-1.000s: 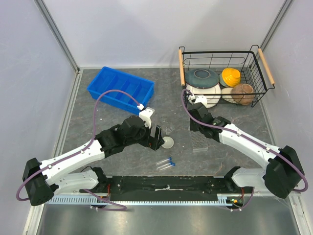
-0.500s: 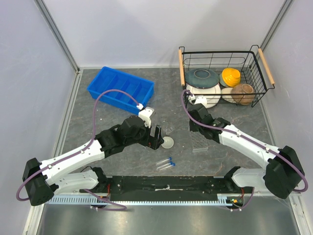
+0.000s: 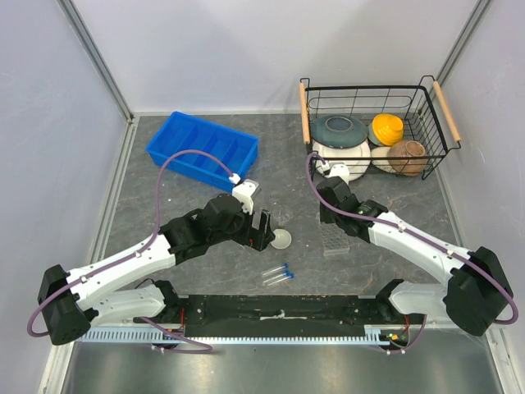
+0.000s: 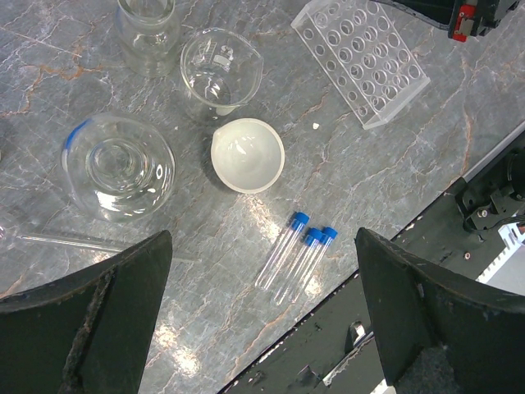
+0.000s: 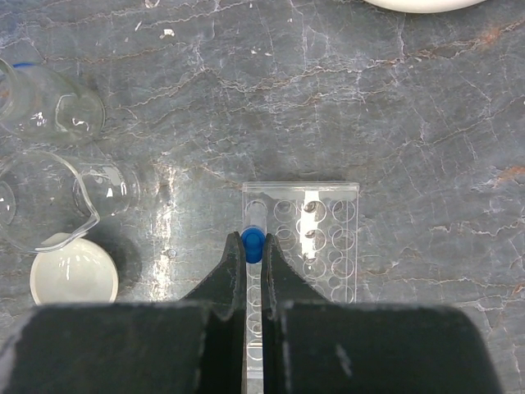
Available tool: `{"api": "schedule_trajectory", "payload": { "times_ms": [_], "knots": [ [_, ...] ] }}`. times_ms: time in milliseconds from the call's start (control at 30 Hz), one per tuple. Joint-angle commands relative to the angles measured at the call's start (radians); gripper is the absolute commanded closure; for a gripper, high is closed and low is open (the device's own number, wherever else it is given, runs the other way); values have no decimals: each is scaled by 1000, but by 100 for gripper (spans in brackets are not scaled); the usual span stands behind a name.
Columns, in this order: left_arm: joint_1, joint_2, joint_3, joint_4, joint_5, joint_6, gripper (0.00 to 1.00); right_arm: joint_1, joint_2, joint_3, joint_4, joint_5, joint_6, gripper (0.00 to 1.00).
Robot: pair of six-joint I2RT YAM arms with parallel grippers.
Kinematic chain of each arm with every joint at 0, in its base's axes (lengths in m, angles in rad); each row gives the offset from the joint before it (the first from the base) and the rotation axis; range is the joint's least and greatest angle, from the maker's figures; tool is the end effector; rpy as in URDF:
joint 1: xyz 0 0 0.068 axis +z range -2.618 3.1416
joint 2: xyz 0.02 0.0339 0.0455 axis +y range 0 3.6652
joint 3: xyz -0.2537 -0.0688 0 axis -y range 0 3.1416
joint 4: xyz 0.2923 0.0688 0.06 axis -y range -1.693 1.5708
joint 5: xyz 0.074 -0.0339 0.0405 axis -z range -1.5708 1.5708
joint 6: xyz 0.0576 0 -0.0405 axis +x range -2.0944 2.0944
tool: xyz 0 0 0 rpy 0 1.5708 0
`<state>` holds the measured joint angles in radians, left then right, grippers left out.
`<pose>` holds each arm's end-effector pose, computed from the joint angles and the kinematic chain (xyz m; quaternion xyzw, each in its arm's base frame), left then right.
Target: Organize the chemistry lab equipment
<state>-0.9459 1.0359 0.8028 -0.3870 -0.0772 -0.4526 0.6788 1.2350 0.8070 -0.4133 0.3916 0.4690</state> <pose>0.1767 -0.2374 0.2462 0.1998 0.8659 -0.2681 0.3721 0.2567 0.1788 0.1914 -0.0269 0.9186 0.0373 0.3925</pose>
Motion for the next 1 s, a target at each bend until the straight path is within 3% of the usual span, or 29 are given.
{"api": "schedule_trajectory", "payload": {
  "times_ms": [0,533,800,967],
  "knots": [
    [-5,4,10,33,-18,-4,0,1,-14,-12,-2,16,13,100],
    [-4,13,3,33,-26,-6,0,1,-2,-51,27,0,36,100],
    [-5,27,6,30,-22,-9,0,1,6,-57,30,-10,43,88],
    [-5,39,4,28,-21,-12,0,1,1,-60,30,-11,43,72]
  ]
}}
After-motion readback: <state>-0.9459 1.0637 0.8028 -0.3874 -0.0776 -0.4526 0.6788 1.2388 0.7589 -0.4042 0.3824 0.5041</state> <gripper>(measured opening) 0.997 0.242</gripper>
